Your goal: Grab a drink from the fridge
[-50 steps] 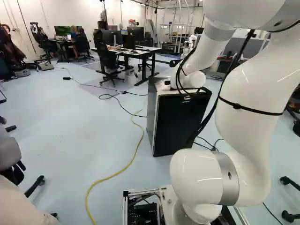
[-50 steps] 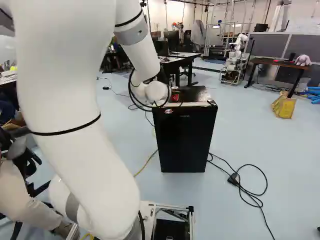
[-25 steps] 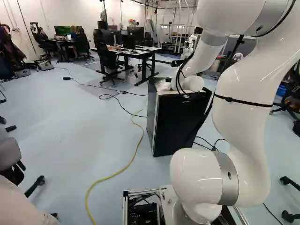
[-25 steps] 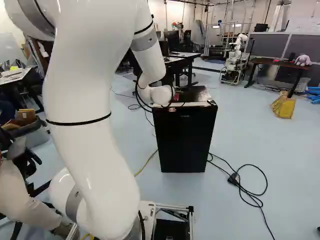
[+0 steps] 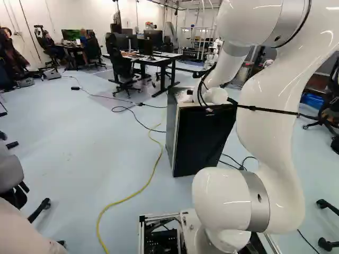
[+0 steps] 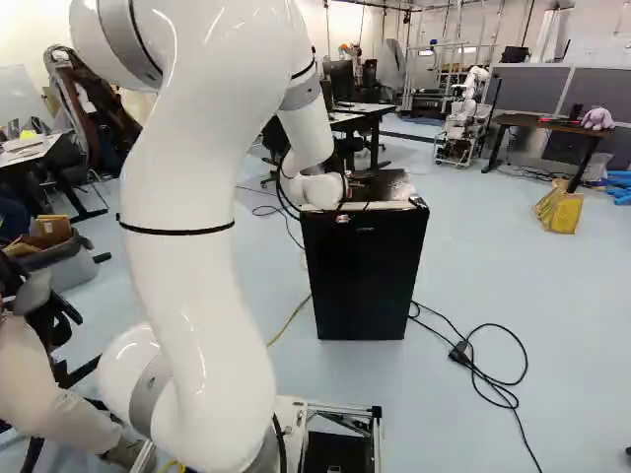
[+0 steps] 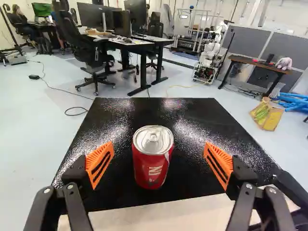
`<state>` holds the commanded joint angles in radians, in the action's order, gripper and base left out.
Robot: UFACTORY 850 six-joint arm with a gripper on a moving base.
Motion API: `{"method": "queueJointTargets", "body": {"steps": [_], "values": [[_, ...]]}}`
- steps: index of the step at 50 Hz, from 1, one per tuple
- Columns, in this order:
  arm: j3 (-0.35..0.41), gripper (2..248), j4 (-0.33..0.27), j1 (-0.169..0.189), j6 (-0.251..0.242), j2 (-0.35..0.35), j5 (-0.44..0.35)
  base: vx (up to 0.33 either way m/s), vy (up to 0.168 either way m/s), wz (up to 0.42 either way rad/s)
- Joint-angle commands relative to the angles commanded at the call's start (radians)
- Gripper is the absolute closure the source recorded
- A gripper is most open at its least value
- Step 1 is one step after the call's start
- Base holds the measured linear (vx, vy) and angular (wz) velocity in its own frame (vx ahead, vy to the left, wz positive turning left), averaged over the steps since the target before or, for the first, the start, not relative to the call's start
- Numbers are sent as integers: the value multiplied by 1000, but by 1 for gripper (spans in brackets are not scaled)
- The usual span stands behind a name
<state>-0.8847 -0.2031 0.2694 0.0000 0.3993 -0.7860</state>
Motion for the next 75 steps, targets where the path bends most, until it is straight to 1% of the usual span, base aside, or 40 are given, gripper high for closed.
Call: {"method": "queueJointTargets", "body": {"steps": [24, 25, 29, 30, 35, 36, 40, 41, 46, 75], "values": [[-6, 5, 0, -1, 0, 5, 0, 0, 0, 0], [-6, 38, 0, -1, 0, 5, 0, 0, 0, 0], [-6, 38, 0, -1, 0, 5, 0, 0, 0, 0], [-6, 76, 0, -1, 0, 5, 0, 0, 0, 0], [-6, 76, 0, -1, 0, 5, 0, 0, 0, 0], [-6, 114, 0, -1, 0, 5, 0, 0, 0, 0], [-6, 114, 0, -1, 0, 5, 0, 0, 0, 0], [-6, 149, 0, -1, 0, 5, 0, 0, 0, 0], [-5, 152, 0, -1, 0, 0, 0, 0, 0, 0], [-4, 152, 0, -1, 0, -57, 0, 0, 0, 0]]}}
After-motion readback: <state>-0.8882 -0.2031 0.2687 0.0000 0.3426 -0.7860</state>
